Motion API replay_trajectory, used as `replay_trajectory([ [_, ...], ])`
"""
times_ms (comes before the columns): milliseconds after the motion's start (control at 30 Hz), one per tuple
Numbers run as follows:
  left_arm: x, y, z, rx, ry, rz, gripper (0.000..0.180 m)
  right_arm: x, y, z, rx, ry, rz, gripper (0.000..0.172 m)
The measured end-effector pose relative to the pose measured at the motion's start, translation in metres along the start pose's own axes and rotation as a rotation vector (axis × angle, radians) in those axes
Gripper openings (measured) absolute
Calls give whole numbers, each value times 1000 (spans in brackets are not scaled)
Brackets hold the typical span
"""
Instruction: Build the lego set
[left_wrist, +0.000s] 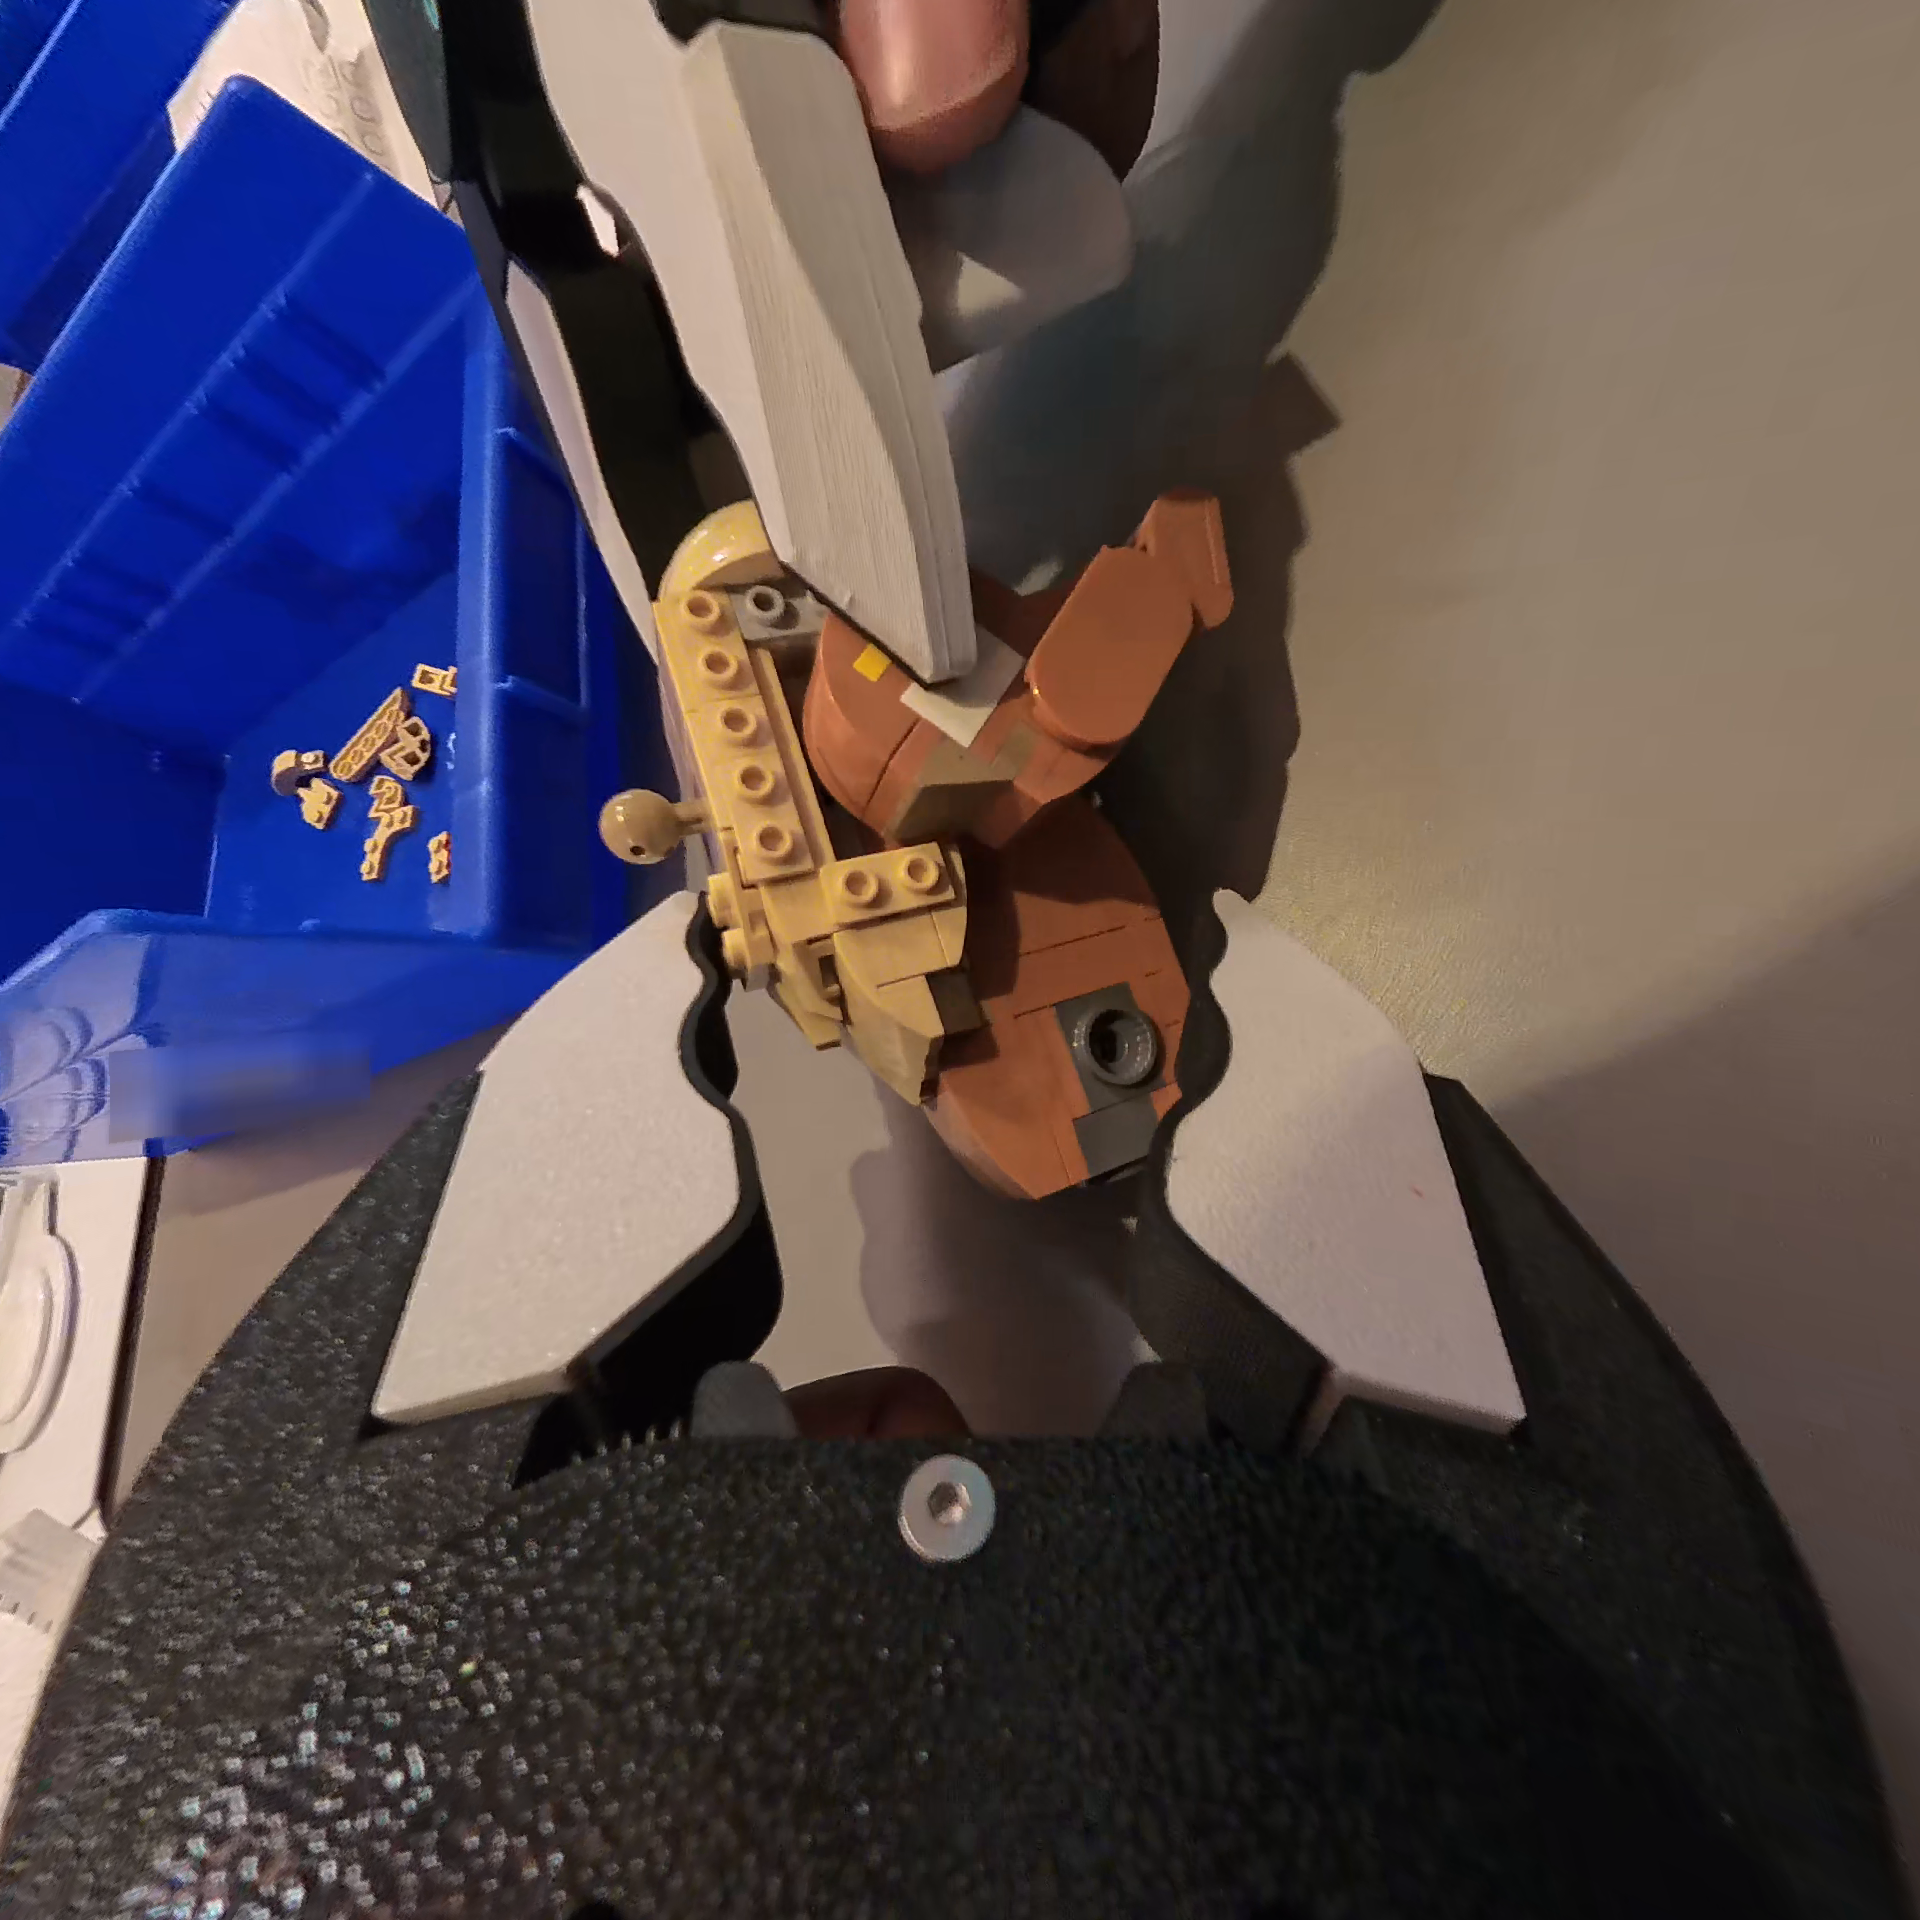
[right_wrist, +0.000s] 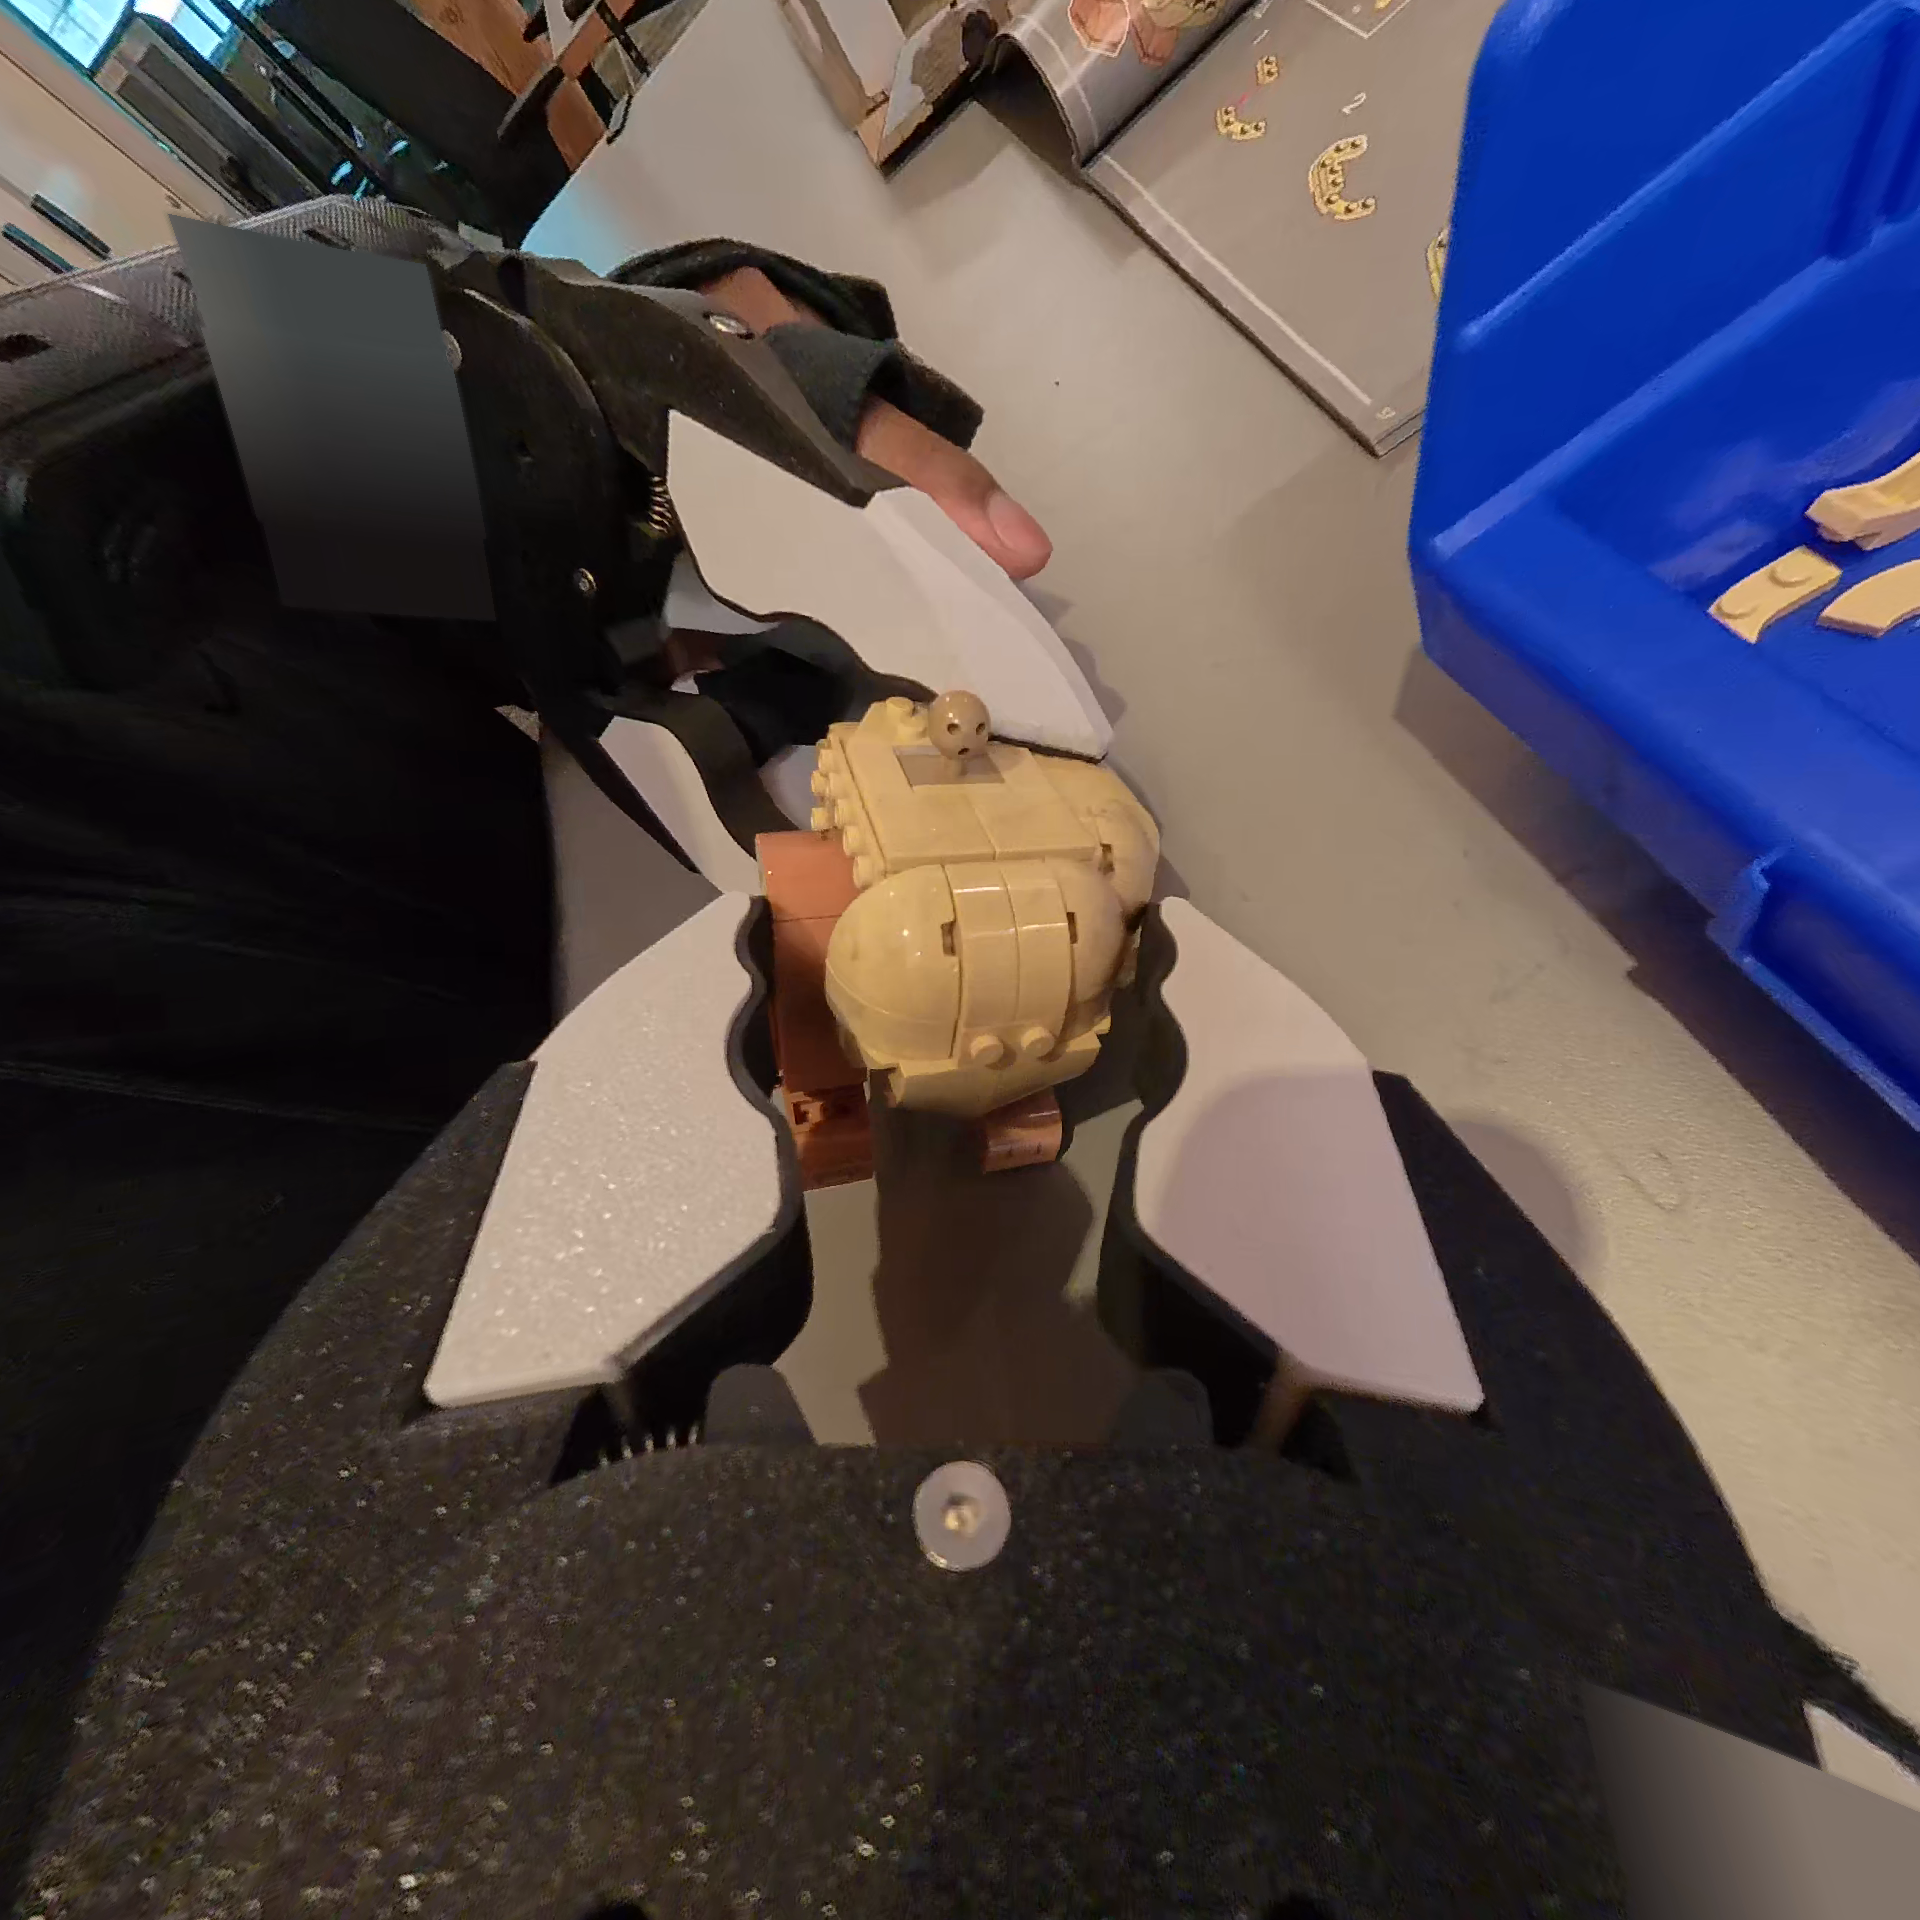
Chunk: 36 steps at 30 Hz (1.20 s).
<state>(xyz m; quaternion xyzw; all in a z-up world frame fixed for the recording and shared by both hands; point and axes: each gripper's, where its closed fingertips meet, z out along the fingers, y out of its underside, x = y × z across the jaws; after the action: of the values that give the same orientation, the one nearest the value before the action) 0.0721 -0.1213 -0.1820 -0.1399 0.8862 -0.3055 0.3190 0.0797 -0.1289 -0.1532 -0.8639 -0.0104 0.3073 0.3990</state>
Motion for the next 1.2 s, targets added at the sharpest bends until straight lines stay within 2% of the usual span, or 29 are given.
replay_trajectory([
  [233, -1, 0, 0, 7, -2, 26, 82, -1, 1, 0, -22, 32, -31, 66],
  [367, 0, 2, 1, -2, 14, -14, 78, 0, 5, 5, -66, 67, -44, 66],
  [833, -3, 1, 2, -18, -28, -15, 78, 4, 2, 3, -61, 95, -10, 62],
  [933, -4, 3, 2, -3, -10, -78, 78, 7, -1, 3, -25, 108, -20, 62],
  [1000, -7, 8, 2, 4, 9, -165, 78, 9, 0, 2, -15, 149, -61, 71],
  [1200, -20, 28, 0, -24, 16, -397, 78, 4, -5, -9, 81, 358, -281, 69],
])
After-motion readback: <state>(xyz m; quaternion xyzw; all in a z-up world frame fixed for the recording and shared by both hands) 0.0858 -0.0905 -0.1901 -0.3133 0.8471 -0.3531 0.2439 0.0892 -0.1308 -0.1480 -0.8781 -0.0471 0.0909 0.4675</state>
